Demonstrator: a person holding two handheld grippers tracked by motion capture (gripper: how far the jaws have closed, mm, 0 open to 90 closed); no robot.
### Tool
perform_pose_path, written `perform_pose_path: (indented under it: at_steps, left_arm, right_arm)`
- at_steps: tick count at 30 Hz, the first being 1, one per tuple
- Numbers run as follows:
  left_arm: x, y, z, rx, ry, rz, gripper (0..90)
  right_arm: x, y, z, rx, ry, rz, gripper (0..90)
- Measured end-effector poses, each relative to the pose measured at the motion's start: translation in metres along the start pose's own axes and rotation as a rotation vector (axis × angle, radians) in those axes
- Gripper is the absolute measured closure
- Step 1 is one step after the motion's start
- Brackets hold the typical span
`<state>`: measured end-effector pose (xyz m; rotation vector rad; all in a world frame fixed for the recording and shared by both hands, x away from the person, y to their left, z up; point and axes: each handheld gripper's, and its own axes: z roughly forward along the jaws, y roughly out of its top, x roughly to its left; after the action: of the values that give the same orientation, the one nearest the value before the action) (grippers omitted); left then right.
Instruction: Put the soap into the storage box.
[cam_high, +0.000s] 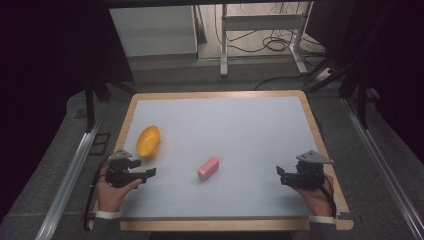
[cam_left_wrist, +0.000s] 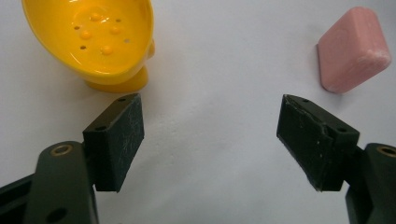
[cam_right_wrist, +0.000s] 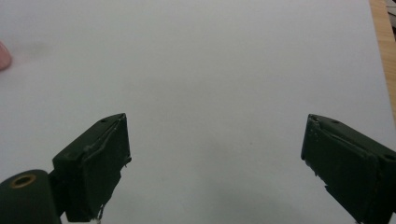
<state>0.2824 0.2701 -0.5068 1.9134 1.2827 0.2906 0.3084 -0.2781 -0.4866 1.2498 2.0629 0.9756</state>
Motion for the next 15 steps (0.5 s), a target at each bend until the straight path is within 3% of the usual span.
perform_pose_path:
  at_steps: [5,15]
  left_arm:
    - [-0.0008,-0.0023,0.0032,0.017,0.026,0.040,27.8]
    - [-0.0044,-0.0004,0.0003,-0.003,0.015,0.039,27.1]
  right_arm:
    - [-0.0027,-0.0009,-0.0015,-0.020,-0.003,-0.009,10.0]
    - [-0.0035,-0.0029,-0.0029,-0.027,0.002,-0.004,10.1]
